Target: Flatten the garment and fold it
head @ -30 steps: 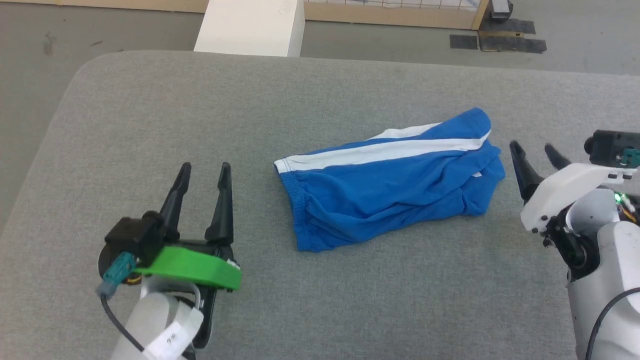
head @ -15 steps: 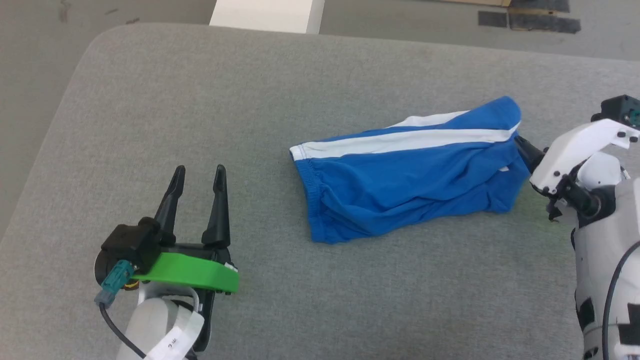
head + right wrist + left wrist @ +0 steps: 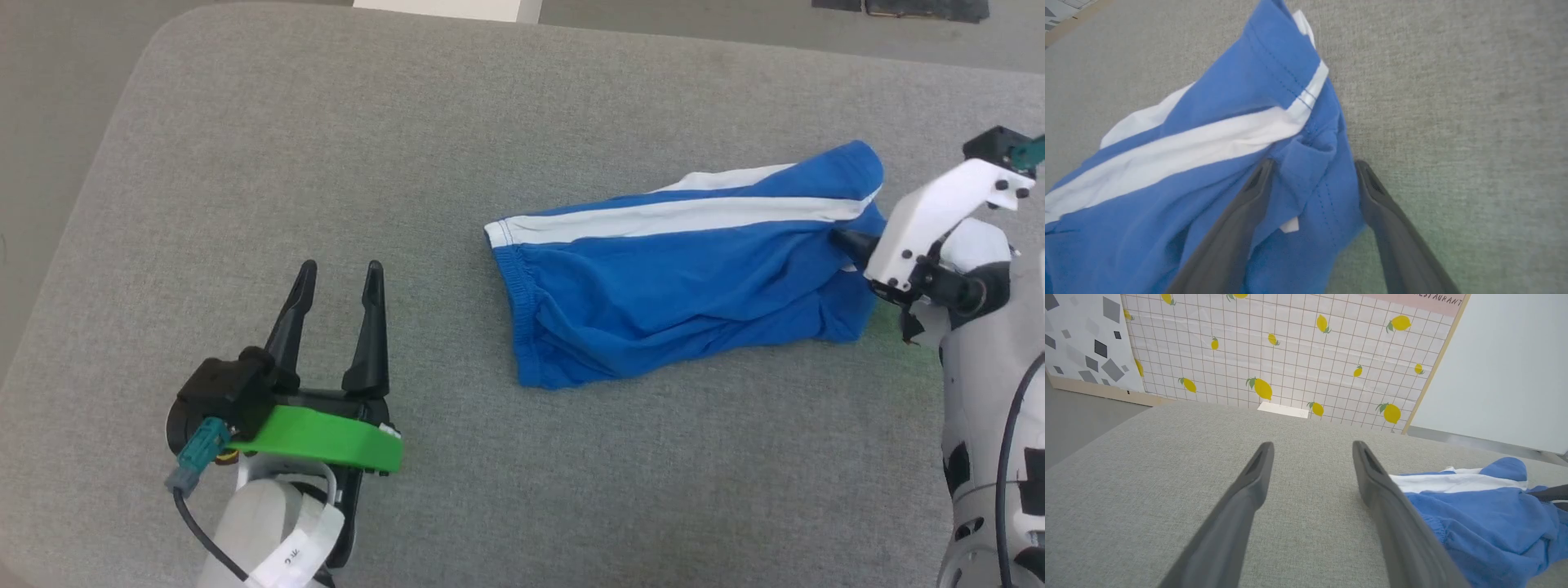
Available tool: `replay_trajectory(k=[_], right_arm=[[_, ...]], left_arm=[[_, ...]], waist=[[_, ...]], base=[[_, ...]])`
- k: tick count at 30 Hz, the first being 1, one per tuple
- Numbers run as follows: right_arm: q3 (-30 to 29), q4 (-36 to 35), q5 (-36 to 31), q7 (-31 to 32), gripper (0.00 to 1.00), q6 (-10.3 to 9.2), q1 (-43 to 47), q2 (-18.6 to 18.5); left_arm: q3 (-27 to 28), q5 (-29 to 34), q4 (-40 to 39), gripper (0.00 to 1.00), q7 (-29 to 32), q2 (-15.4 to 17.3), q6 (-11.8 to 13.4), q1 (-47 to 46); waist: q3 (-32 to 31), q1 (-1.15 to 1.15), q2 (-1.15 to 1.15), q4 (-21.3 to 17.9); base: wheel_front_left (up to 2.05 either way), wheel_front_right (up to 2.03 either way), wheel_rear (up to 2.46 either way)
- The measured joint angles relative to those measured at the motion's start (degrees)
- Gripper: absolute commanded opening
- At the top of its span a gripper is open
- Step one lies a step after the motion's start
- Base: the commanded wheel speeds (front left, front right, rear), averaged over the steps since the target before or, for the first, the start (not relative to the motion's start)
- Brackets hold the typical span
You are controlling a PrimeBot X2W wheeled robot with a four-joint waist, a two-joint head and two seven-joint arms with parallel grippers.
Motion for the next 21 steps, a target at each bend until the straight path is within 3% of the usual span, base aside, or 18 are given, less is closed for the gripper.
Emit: replay_trajectory(k=[1, 2, 3, 4, 5, 16, 21], right_arm=[[0.53, 0.1, 0.27, 0.68, 0.76, 0.0, -0.21, 0.02], [1.01, 0.09, 0.75, 1.05, 0.43, 0.0, -0.3, 0.02], [1.75, 0.03, 1.44, 1.14, 0.35, 0.0, -0.31, 0.04], [2.57, -0.08, 2.0, 1.13, 0.07, 0.0, -0.31, 0.09], [3.22, -0.15, 2.29, 1.12, 0.0, 0.0, -0.29, 0.15], [7.25, -3.42, 6.15, -0.73, 0.0, 0.0, 2.79, 1.19], [7.09, -6.65, 4.92, -3.45, 0.0, 0.0, 6.0, -0.81]], left_arm=[[-0.05, 0.0, 0.0, 1.0, 0.0, -0.01, 0.0, -0.01], [-0.11, -0.01, 0.0, 1.0, 0.0, -0.01, 0.0, -0.02], [-0.15, -0.01, 0.0, 1.0, 0.0, -0.02, 0.0, -0.04], [-0.18, -0.01, 0.0, 1.0, 0.0, -0.02, 0.0, -0.08], [-0.19, -0.01, 0.0, 1.0, 0.0, -0.03, 0.0, -0.12], [-0.3, 0.0, 0.44, 1.0, 0.0, -0.05, -0.01, -0.5], [-0.32, 0.0, 0.83, 1.0, 0.0, -0.07, -0.16, -0.41]], waist=[[0.06, 0.0, 0.0, -0.06], [0.11, 0.0, 0.0, -0.11], [0.18, 0.0, 0.0, -0.18], [0.22, 0.0, 0.0, -0.25], [0.24, 0.0, 0.0, -0.29], [-0.45, 0.01, 0.0, -0.7], [-1.63, 0.01, 0.0, -1.05]], base=[[0.0, 0.0, 0.0], [0.0, 0.0, 0.0], [0.0, 0.0, 0.0], [0.0, 0.0, 0.0], [0.0, 0.0, 0.0], [0.0, 0.0, 0.0], [0.0, 0.0, 0.0]])
